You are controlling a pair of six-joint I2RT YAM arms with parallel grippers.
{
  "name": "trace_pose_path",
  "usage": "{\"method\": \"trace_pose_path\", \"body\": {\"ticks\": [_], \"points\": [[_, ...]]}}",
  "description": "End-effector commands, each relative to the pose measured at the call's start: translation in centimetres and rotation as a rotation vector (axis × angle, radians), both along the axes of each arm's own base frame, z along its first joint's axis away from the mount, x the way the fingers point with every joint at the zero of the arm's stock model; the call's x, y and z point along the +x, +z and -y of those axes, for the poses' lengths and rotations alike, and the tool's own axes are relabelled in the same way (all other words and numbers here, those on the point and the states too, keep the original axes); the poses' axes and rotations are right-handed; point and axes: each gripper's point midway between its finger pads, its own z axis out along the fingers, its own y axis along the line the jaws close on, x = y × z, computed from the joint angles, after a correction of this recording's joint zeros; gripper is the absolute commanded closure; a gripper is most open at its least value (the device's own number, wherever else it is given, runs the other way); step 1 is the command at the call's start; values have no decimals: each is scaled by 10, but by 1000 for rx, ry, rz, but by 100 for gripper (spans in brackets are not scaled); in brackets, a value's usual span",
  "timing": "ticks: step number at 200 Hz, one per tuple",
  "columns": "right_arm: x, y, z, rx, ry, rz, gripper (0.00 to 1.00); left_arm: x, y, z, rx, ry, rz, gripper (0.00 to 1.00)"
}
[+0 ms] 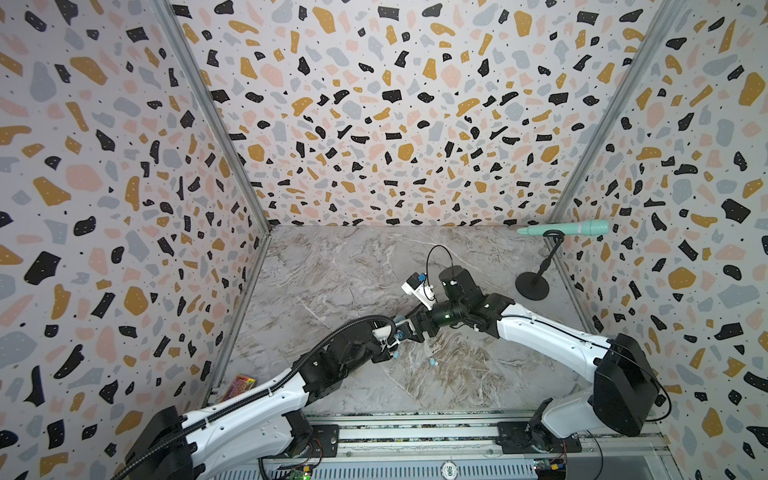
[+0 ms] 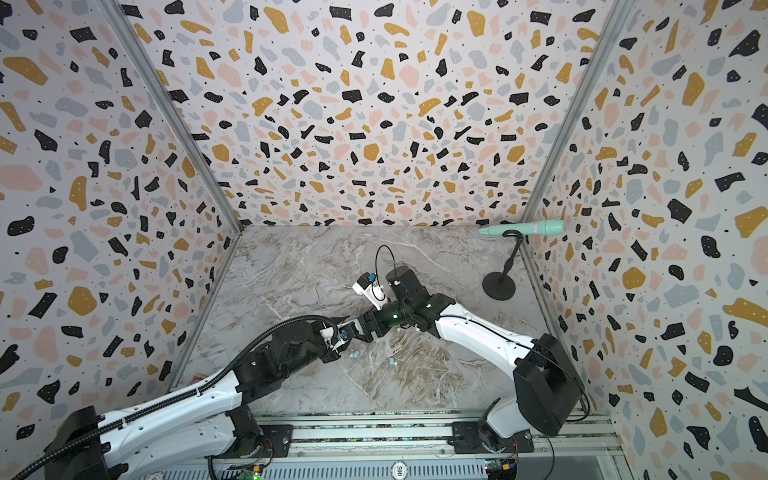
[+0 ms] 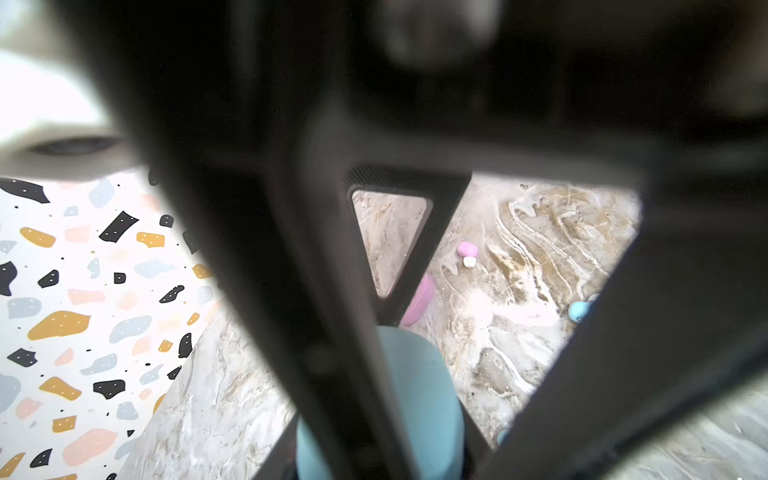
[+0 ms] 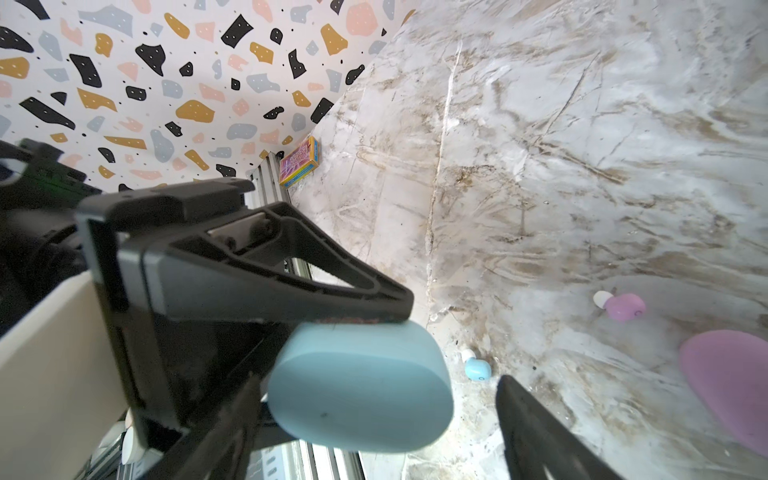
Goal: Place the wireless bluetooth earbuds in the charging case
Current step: 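Pass the light-blue case into the left gripper while the right gripper rotates away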
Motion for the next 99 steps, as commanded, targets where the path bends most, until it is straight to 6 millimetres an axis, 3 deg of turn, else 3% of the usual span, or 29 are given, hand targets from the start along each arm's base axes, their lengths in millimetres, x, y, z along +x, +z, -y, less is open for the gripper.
{"method": "trace_pose_path", "body": {"ticks": [1, 35, 60, 82, 99], "points": [[5, 40, 9, 86, -34, 78, 7, -1, 20, 2, -43, -8, 30, 100], [-5, 73, 17, 184, -27, 141, 3, -11, 28, 4, -90, -48, -1, 100], [-15, 97, 25, 266, -34, 187, 1, -31, 33, 13, -123, -136, -107, 100], [-28, 113, 33, 338, -33, 265, 1, -38, 42, 18, -184, -130, -228, 100], [-36, 119, 36, 353, -50, 337, 1, -32, 52, 15, -261, -44, -304, 100]]}}
